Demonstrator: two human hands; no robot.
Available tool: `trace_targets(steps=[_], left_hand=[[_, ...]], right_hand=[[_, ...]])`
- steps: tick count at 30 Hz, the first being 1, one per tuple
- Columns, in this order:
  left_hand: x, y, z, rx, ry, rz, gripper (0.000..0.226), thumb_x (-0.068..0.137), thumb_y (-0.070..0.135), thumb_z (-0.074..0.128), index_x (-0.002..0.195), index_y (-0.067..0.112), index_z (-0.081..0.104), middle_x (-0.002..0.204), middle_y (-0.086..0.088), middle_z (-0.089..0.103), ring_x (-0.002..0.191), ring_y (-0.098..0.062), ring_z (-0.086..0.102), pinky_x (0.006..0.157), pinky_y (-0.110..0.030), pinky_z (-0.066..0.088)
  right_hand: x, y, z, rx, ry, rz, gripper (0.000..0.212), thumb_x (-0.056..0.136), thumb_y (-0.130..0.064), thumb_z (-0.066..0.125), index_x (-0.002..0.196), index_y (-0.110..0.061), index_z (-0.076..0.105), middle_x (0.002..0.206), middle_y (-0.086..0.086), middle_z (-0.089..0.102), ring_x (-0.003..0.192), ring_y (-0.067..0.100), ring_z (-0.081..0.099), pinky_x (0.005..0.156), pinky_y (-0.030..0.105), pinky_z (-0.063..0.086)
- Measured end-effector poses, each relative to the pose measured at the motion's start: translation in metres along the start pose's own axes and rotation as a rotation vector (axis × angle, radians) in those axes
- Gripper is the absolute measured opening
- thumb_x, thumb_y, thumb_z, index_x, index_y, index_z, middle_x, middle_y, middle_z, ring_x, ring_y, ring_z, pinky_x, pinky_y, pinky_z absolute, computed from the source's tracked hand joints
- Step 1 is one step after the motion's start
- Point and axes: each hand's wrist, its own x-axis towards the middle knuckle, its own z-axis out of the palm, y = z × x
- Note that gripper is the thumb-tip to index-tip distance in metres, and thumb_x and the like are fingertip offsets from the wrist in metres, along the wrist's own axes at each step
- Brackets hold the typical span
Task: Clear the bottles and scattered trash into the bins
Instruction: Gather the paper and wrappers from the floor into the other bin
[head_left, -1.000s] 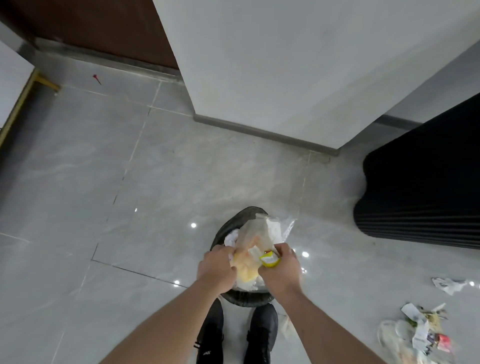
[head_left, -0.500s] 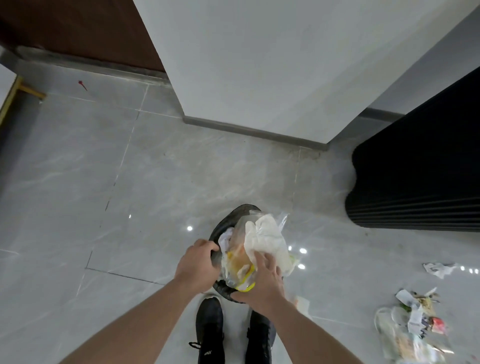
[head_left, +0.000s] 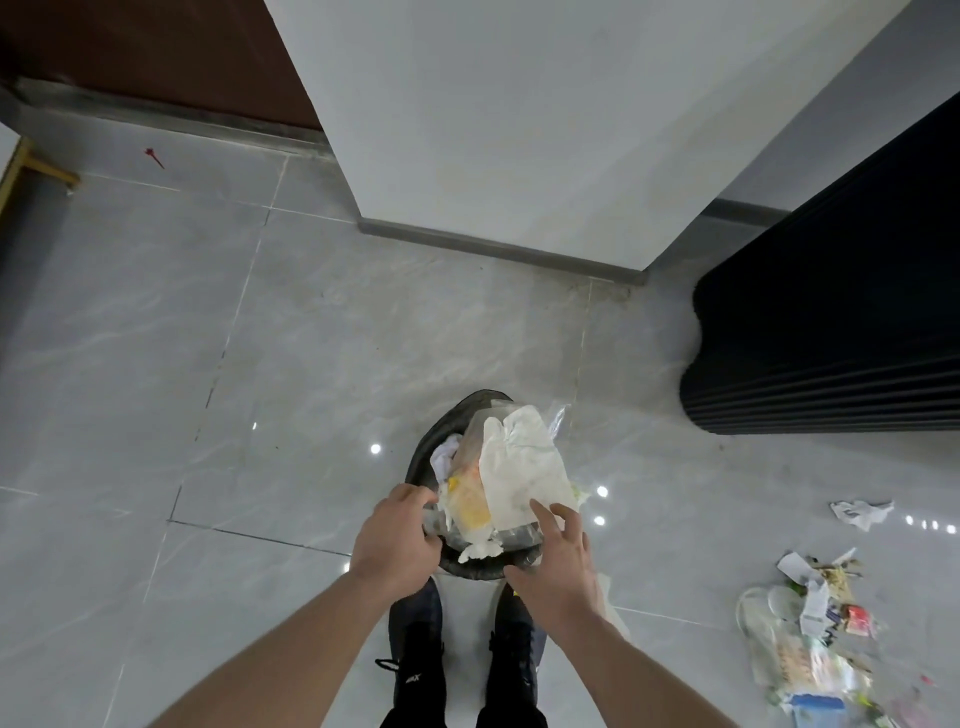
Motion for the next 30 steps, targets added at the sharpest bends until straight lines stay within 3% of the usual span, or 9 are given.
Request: trace_targets(steps=[5,11,16,23,30], left_hand=[[-0.026,-0.002,-0.010,0.042,-0.015,-0.039,0.048,0.085,0.019,0.061,0.130,0.030,0.054,0.135,0.011,0.047,0.110,-0.014,0.057,0.090,-0.031,0.051],[-0.071,0.028,-0.041,0.056,-0.005,-0.052,0.052,0.086,0.019,0.064,0.136,0.027,0.053,0.139,0.008,0.046,0.110,-0.016,0.058,0.091,-0.033,0.052],[-0.105,0.067,-0.056,0.078,-0.022,0.041,0.050,0.085,0.019,0.061,0.133,0.030,0.054,0.138,0.008,0.045,0.114,-0.016,0.056,0.093,-0.034,0.051],[-0.147,0.099,-0.040,0.245,-0.040,0.179,0.050,0.087,0.019,0.062,0.135,0.027,0.055,0.142,0.006,0.043,0.126,-0.019,0.048,0.103,-0.033,0.044],[-0.199,0.135,0.017,0.462,-0.126,0.242,0.056,0.089,0.026,0.060,0.143,0.026,0.046,0.140,0.008,0.037,0.121,-0.019,0.046,0.103,-0.034,0.043]], right_hand=[[-0.019,0.000,-0.017,-0.014,-0.035,0.029,0.081,0.079,-0.035,0.068,0.149,-0.042,0.028,0.147,-0.014,0.021,0.135,0.018,0.038,0.099,0.044,0.050],[-0.067,-0.010,-0.062,-0.015,-0.059,0.038,0.076,0.085,-0.027,0.063,0.152,-0.037,0.029,0.154,-0.011,0.018,0.133,0.019,0.039,0.099,0.034,0.049],[-0.118,0.002,-0.091,0.019,-0.028,0.115,0.077,0.084,-0.027,0.058,0.154,-0.036,0.027,0.154,-0.012,0.021,0.133,0.019,0.041,0.094,0.037,0.052],[-0.189,0.048,-0.088,0.102,-0.056,0.243,0.080,0.084,-0.022,0.060,0.156,-0.028,0.026,0.160,-0.003,0.017,0.138,0.028,0.040,0.107,0.037,0.044],[-0.253,0.131,-0.098,0.140,-0.084,0.317,0.082,0.089,-0.030,0.061,0.158,-0.026,0.018,0.166,0.002,0.008,0.146,0.030,0.029,0.116,0.039,0.035]])
